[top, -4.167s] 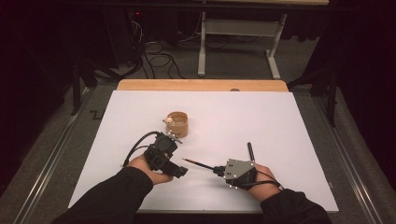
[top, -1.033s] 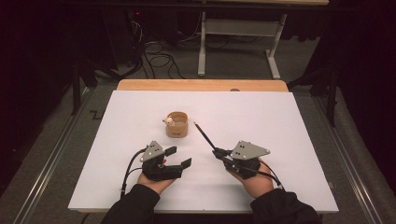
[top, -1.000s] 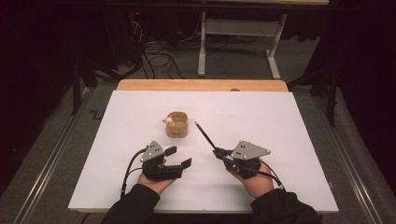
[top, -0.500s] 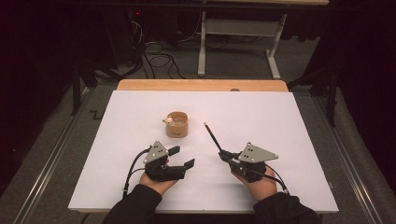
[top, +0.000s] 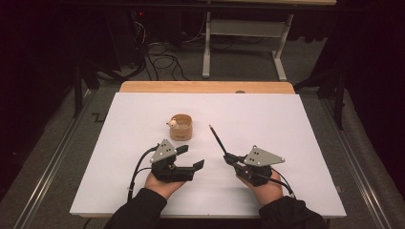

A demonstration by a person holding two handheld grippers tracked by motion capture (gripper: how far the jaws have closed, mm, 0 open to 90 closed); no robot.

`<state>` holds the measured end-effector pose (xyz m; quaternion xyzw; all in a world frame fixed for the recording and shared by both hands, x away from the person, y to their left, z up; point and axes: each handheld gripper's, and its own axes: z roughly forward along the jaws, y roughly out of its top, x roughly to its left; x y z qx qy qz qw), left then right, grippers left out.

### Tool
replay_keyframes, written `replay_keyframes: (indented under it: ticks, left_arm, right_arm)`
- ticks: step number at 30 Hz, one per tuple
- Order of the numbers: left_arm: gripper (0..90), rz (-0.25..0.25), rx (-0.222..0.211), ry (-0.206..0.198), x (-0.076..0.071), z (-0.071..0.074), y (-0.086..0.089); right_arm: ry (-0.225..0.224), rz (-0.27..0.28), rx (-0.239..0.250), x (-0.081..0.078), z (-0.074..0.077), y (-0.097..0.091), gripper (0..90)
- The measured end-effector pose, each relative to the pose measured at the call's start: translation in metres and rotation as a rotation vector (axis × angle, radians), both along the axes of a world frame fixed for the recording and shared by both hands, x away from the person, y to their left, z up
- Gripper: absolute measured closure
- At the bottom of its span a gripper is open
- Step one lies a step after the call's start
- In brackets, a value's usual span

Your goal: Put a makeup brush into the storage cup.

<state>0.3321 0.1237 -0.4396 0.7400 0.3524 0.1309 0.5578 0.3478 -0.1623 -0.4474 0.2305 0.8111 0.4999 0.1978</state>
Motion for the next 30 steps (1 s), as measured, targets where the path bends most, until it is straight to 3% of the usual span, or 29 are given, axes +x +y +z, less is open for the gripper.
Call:
replay_keyframes:
  ticks: [5,15,20,23,30]
  left_arm:
    - [18.9,-0.009,0.007,-0.008,0.001,0.006,-0.001]
    - [18.7,-0.026,-0.043,-0.033,0.014,0.021,-0.016]
    - [19.3,-0.055,-0.083,-0.029,0.017,0.016,-0.030]
    - [19.9,-0.075,-0.063,-0.024,0.014,0.011,-0.036]
    - [21.2,-0.081,-0.086,-0.015,0.007,0.007,-0.030]
  right_arm:
    - [-0.005,-0.002,0.003,-0.001,0.001,-0.001,86.7]
    - [-0.005,-0.009,0.001,0.001,0.001,-0.002,86.7]
    - [0.003,-0.013,0.005,0.001,0.000,-0.002,86.7]
    - [0.000,-0.005,-0.002,0.000,-0.001,-0.001,86.7]
    - [0.001,0.012,0.001,-0.003,-0.002,0.004,86.7]
